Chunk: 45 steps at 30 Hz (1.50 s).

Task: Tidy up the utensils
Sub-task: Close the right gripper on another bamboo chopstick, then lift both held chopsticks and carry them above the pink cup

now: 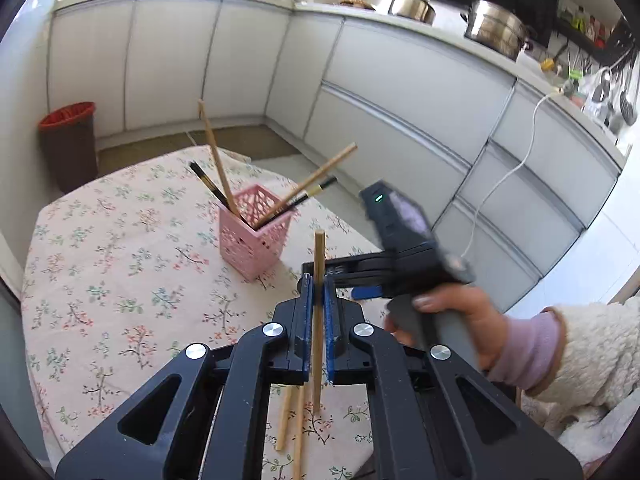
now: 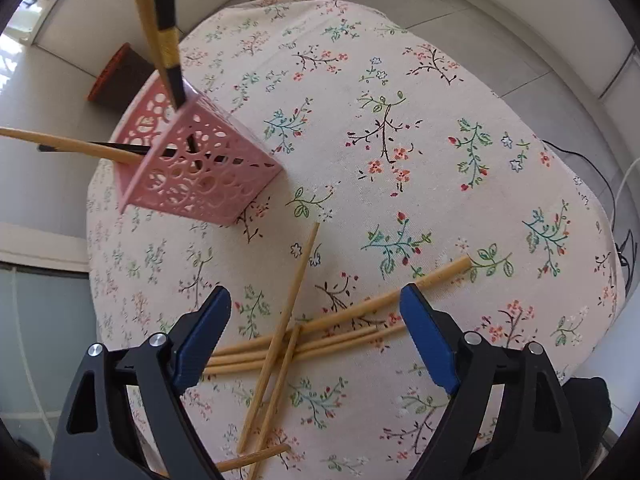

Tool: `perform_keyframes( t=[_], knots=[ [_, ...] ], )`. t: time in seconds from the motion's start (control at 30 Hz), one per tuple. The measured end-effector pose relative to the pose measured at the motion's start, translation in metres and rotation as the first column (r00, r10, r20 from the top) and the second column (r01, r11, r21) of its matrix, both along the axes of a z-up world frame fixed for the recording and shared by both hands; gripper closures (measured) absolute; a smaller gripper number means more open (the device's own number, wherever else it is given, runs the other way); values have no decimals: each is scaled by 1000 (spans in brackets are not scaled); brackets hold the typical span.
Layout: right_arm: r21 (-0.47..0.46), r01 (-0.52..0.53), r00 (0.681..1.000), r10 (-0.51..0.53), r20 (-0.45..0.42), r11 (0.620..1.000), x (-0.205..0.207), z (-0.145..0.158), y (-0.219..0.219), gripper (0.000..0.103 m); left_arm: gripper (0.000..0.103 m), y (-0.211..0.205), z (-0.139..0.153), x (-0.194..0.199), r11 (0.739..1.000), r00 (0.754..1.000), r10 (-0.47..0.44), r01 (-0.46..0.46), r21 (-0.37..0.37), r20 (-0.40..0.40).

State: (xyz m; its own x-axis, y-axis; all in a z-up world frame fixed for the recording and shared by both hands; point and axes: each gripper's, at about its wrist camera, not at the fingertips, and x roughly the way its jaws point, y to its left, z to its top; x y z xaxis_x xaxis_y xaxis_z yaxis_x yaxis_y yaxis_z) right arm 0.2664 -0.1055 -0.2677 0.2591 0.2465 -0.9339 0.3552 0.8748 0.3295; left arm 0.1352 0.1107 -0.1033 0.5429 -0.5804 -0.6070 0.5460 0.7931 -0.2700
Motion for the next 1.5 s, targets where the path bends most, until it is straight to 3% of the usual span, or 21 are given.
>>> perform_keyframes(
  t=[0.1,0.17,0.23,0.33,0.37,0.67,1.0,1.27,1.5],
  knots=[
    [10,42,998,-41,-50,999,7,-17,6,32,99,10,7,-1,1000,1000,13,-12,-29,17],
    [-16,79,996,-80,-32,997,6,-17,10,37,99,13,10,-1,999,999,24,-23,-45,22],
    [-31,78,997,-78,-19,997,9,-16,16,65,99,18,10,2,998,999,34,-32,-59,22],
    [-22,101,995,-101,-3,995,9,-15,19,91,99,24,10,1,996,998,49,-46,-76,32],
    [-12,107,994,-107,6,994,8,-14,19,95,99,26,11,0,995,998,53,-50,-85,37],
    [92,138,975,-151,165,986,-19,35,0,98,99,44,32,-12,985,986,139,-128,-116,92],
    [104,-11,931,-28,365,995,-78,131,-8,98,99,46,70,-49,955,941,294,-282,-94,166],
    [45,-131,860,91,502,990,-103,222,-1,98,99,30,113,-55,937,913,350,-343,-72,211],
    [-44,-123,762,123,636,991,-86,305,-14,98,99,11,141,-37,935,901,353,-345,-77,251]
  ],
)
